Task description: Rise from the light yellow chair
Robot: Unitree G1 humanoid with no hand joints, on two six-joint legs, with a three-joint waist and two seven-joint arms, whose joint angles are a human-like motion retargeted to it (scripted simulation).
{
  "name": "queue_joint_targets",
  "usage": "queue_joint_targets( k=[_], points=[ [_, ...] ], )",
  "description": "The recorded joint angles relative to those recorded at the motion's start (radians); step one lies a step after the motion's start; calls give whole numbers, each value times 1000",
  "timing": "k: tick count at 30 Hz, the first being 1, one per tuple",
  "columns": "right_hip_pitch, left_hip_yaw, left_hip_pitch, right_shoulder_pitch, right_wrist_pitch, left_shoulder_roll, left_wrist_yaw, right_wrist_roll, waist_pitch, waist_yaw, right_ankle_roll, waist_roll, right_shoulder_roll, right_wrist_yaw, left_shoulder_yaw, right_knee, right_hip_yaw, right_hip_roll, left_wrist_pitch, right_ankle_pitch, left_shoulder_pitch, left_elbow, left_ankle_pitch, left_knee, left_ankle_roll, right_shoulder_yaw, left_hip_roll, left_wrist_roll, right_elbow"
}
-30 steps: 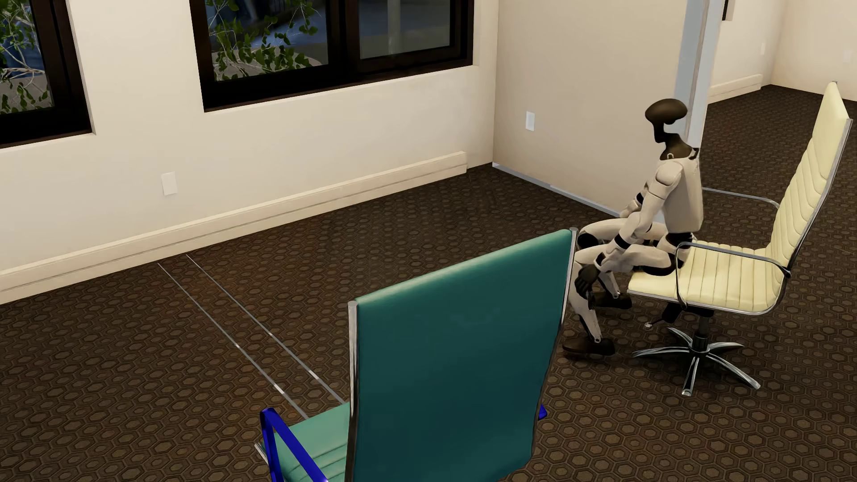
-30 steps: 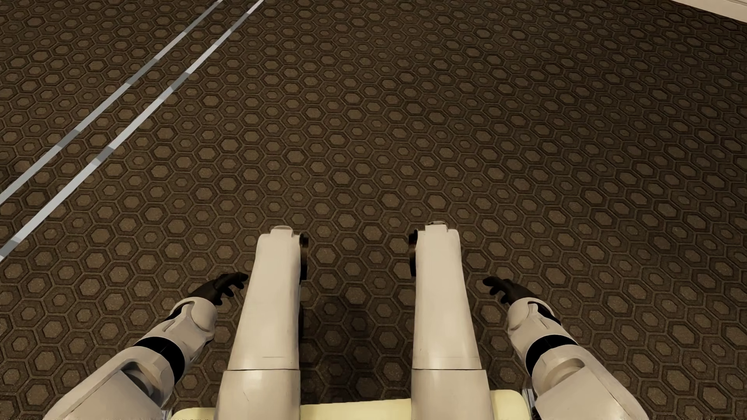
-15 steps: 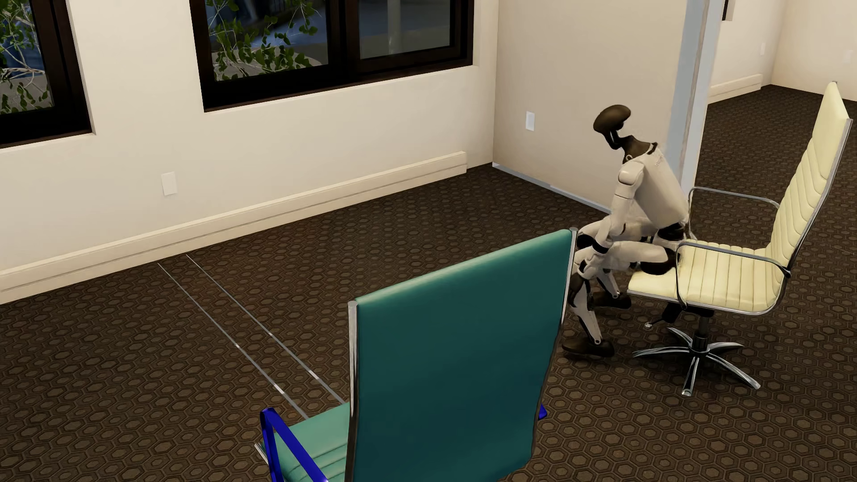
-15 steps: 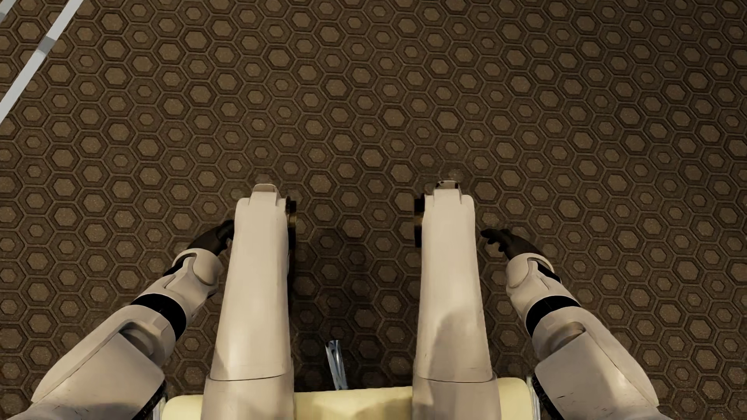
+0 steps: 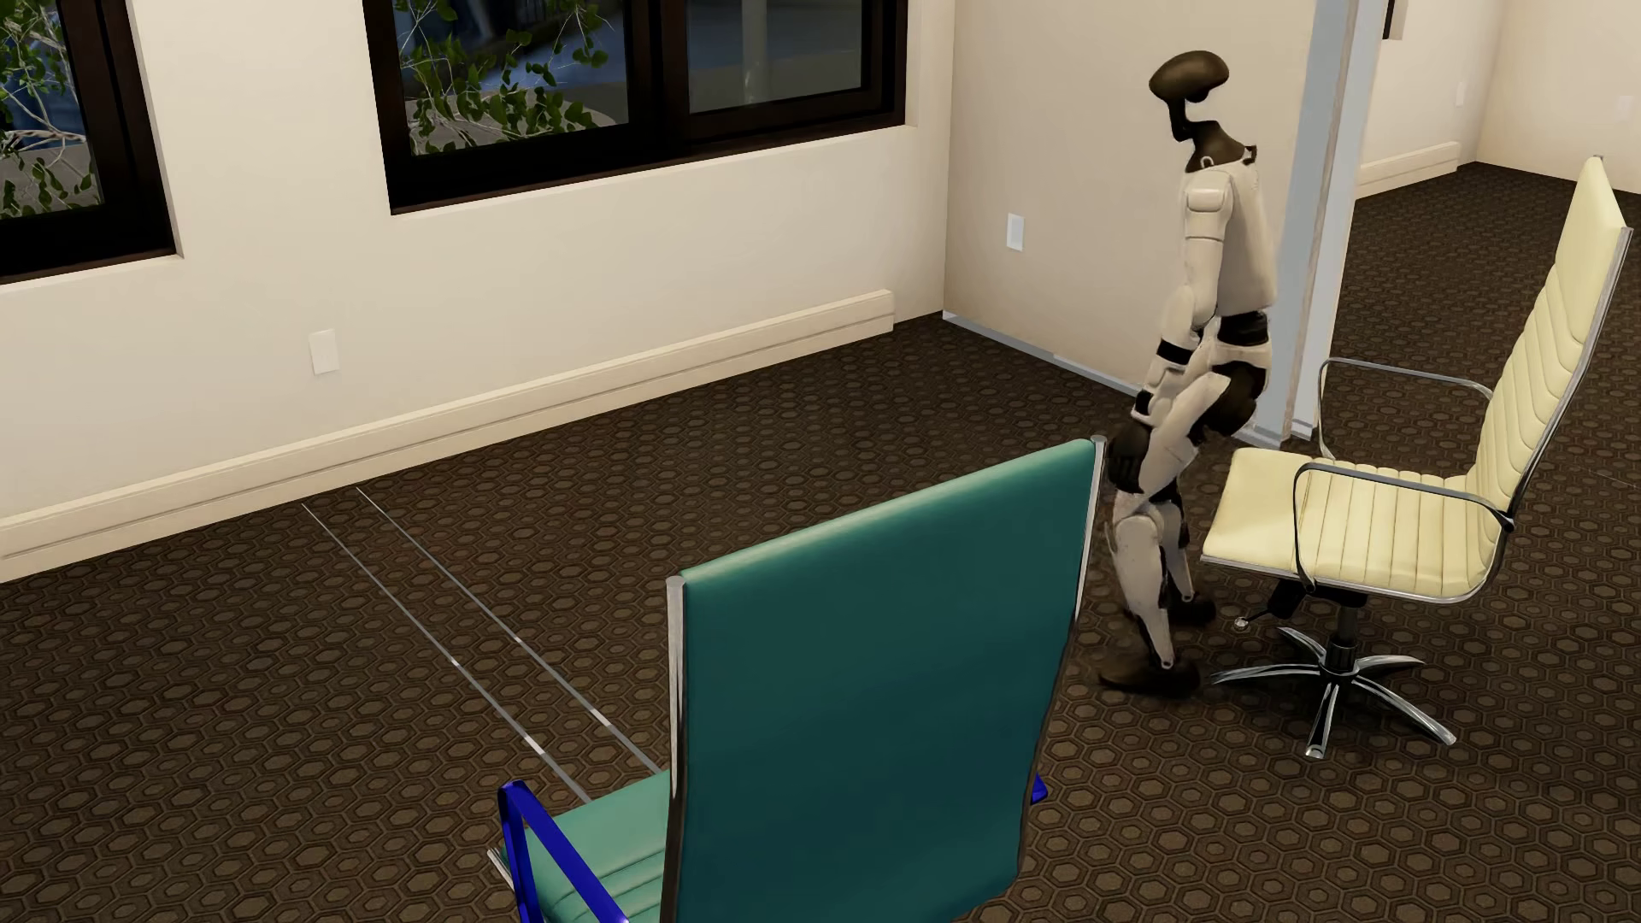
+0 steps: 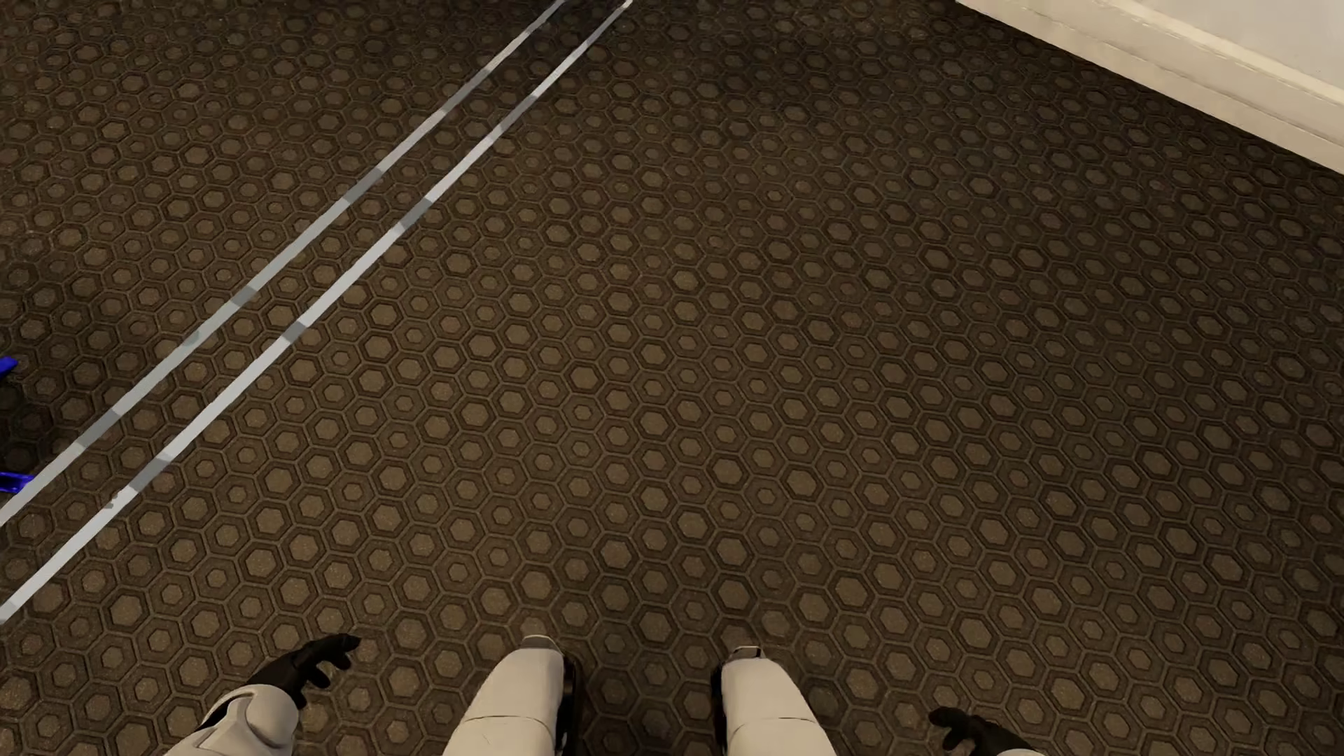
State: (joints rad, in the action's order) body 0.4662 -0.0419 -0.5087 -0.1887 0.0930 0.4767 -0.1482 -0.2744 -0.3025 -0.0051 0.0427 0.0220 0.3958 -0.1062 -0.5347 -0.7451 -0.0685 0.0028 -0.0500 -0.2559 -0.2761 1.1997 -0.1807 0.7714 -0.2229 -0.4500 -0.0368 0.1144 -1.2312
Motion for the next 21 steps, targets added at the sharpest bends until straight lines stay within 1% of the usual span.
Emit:
queue_joint_targets(
  k=[2, 3, 4, 5, 6, 7, 8, 10, 11, 12, 13, 14, 15, 16, 17, 18, 19, 21],
  points=[
    [-145, 12, 18, 60, 0, 8, 23, 12, 47, 15, -21, 0, 8, -8, 18, 170, 41, -20, -5, 46, 31, 11, 72, 20, -111, 56, -27, 9, -12],
    [-213, 23, 17, 82, 4, 10, 20, 19, 64, 22, -32, 2, 13, -19, 30, 242, 68, -32, -7, 59, 42, 15, 100, 41, -140, 75, -40, 9, -25],
    [-281, 33, 30, 102, 8, 10, 19, 22, 74, 34, -41, 7, 18, -23, 37, 302, 94, -44, -8, 62, 49, 16, 110, 22, -142, 87, -50, 8, -36],
    [-338, 44, 43, 110, 8, 12, 19, 20, 85, 40, -45, 13, 19, -14, 47, 348, 112, -54, -6, 60, 53, 19, 96, -24, -130, 93, -64, 3, -56],
    [-384, 49, 57, 111, 10, 12, 20, 15, 99, 43, -54, 15, 22, -7, 57, 380, 127, -64, -7, 54, 59, 22, 85, -104, -105, 100, -74, 1, -73],
    [-431, 50, 72, 110, 15, 13, 19, 11, 114, 43, -60, 13, 24, -6, 59, 418, 145, -69, -11, 50, 66, 25, 97, -201, -87, 111, -84, -3, -81],
    [-475, 54, 82, 108, 14, 16, 21, 18, 128, 43, -64, 13, 25, -6, 59, 444, 160, -74, -15, 39, 70, 30, 110, -286, -80, 124, -95, -11, -80],
    [-548, 62, 101, 94, -2, 30, 35, 27, 151, 37, -69, 24, 19, -15, 54, 466, 180, -90, -16, 15, 74, 43, 118, -430, -39, 138, -107, 2, -72],
    [-589, 73, 118, 91, -9, 33, 42, 31, 159, 39, -83, 32, 17, -25, 54, 476, 188, -105, -18, 12, 75, 50, 118, -456, -23, 146, -106, 10, -63],
    [-622, 87, 126, 89, -16, 29, 45, 39, 164, 42, -102, 32, 22, -35, 59, 478, 196, -123, -18, 22, 77, 49, 138, -413, -45, 151, -102, 12, -49],
    [-647, 101, 131, 89, -29, 19, 54, 54, 165, 44, -135, 36, 26, -54, 65, 458, 210, -153, -14, 41, 76, 51, 159, -386, -49, 159, -85, 22, -36],
    [-652, 103, 147, 100, -36, 6, 47, 59, 169, 48, -175, 39, 31, -67, 54, 403, 212, -188, -13, 82, 80, 53, 199, -370, -25, 166, -58, 22, -26],
    [-624, 100, 184, 111, -35, -2, 45, 58, 175, 46, -219, 37, 35, -69, 43, 297, 196, -216, -16, 148, 91, 50, 171, -374, 20, 168, -34, 30, -17],
    [-563, 105, 235, 112, -31, 2, 44, 56, 175, 35, -244, 43, 30, -67, 31, 150, 173, -236, -18, 244, 94, 45, 162, -407, 62, 188, -14, 39, -13],
    [-489, 116, 295, 111, -30, 15, 41, 61, 164, 16, -237, 53, 18, -77, 15, -3, 147, -244, -20, 324, 91, 35, 174, -461, 103, 209, 5, 53, -10],
    [-408, 126, 342, 116, -32, 27, 33, 65, 149, -7, -221, 54, 5, -95, -7, -146, 116, -236, -18, 288, 85, 26, 167, -489, 113, 231, 17, 57, -8],
    [-331, 130, 376, 125, -29, 36, 21, 66, 134, -29, -208, 51, -10, -98, -35, -237, 90, -208, -19, 254, 71, 26, 157, -501, 112, 255, 22, 51, -8],
    [-196, 130, 442, 150, -15, 50, 6, 37, 123, -69, -170, 47, -33, -63, -56, -248, 49, -135, -21, 178, 46, 33, 122, -531, 127, 281, 32, 39, -18]
  ],
)
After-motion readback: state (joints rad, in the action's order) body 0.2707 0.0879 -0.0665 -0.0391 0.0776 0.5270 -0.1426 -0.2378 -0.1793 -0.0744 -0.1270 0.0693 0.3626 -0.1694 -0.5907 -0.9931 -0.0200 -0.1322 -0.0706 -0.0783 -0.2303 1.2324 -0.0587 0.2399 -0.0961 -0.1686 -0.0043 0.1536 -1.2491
